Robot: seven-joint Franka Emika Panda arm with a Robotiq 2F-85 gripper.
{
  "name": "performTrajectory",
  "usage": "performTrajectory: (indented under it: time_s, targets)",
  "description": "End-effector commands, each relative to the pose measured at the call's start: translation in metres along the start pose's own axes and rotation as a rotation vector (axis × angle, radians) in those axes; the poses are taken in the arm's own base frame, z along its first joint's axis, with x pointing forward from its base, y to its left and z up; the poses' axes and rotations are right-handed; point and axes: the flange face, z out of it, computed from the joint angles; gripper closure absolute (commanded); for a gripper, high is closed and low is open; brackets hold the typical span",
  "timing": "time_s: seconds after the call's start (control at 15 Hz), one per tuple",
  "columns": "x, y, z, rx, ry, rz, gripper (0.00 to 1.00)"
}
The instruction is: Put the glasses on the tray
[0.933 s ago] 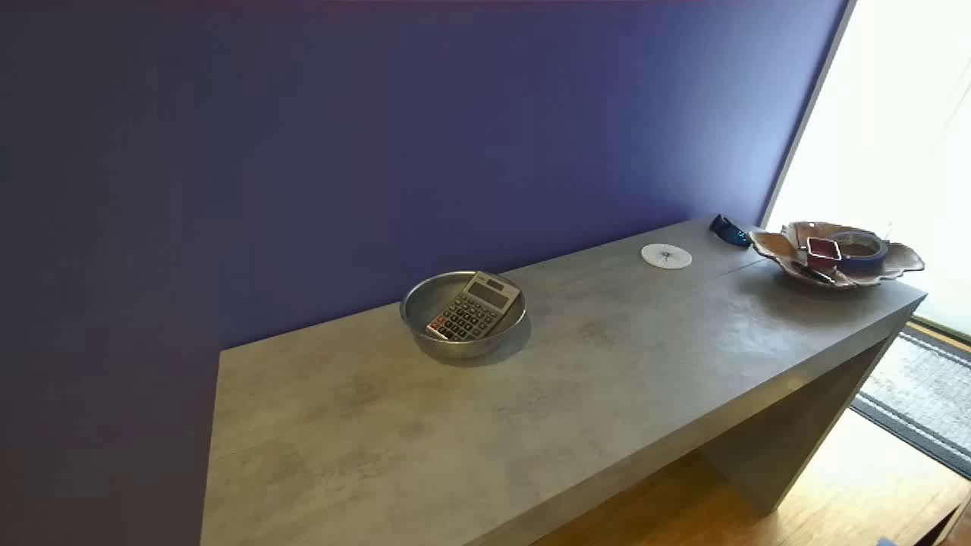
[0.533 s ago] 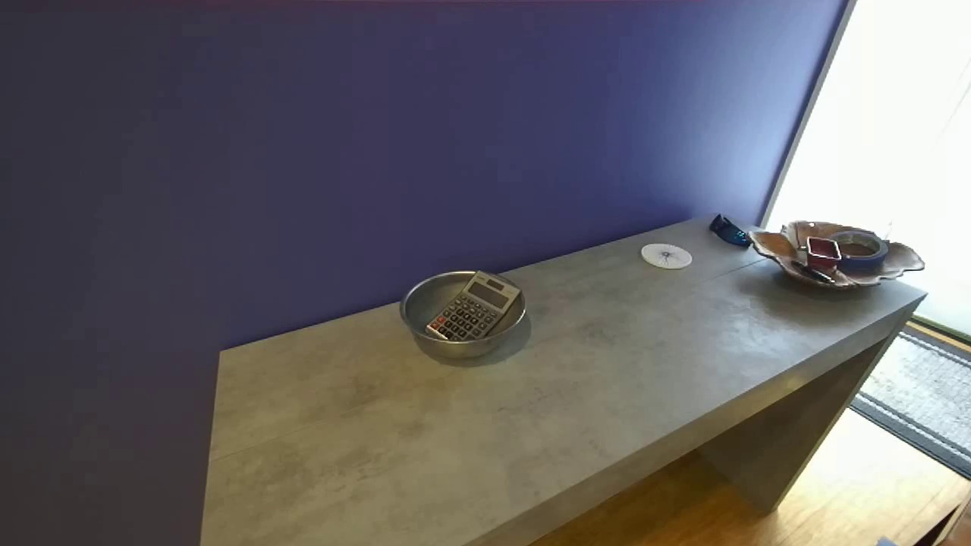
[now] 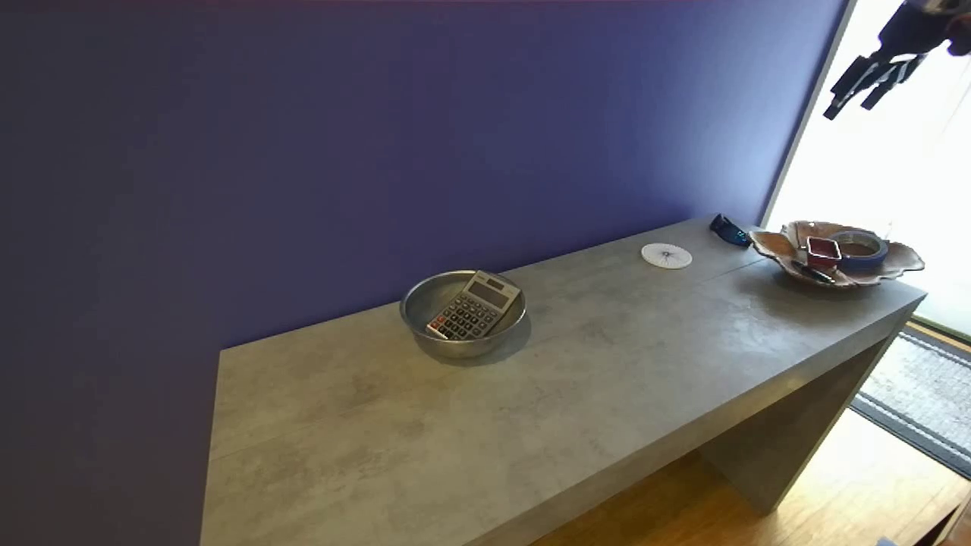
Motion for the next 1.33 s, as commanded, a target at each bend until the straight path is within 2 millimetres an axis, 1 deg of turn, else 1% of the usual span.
performTrajectory:
  time_s: [0.0, 0.07, 0.13, 0.2, 0.27, 0.33, 0.47, 0.6, 0.67, 0.73, 0.8, 0.93, 1.0, 1.07, 1.2, 1.27]
  targets:
    - [0.004, 0.001, 0.017, 0.022, 0.003, 0.041, 0.0]
    - [0.007, 0.001, 0.034, 0.038, -0.005, 0.062, 0.0]
    - [0.011, 0.0, 0.046, 0.041, -0.014, 0.072, 0.0]
    - [0.014, 0.0, 0.054, 0.04, -0.019, 0.076, 0.0]
    - [0.016, 0.0, 0.057, 0.039, -0.022, 0.076, 0.0]
    - [0.02, -0.01, 0.068, 0.066, -0.003, 0.081, 0.0]
    - [0.024, -0.02, 0.096, 0.09, -0.002, 0.107, 0.0]
    - [0.026, -0.034, 0.115, 0.121, -0.005, 0.115, 0.0]
    - [0.029, -0.037, 0.127, 0.131, -0.004, 0.122, 0.0]
    - [0.032, -0.037, 0.138, 0.149, -0.007, 0.116, 0.0]
    - [0.035, -0.035, 0.153, 0.158, -0.015, 0.106, 0.0]
    - [0.039, -0.021, 0.181, 0.169, -0.051, 0.094, 0.0]
    - [0.038, -0.019, 0.189, 0.165, -0.079, 0.079, 0.0]
    - [0.029, -0.029, 0.168, 0.155, -0.053, 0.088, 0.0]
    - [0.031, -0.019, 0.188, 0.147, -0.076, 0.087, 0.0]
    - [0.034, -0.023, 0.195, 0.172, -0.085, 0.083, 0.0]
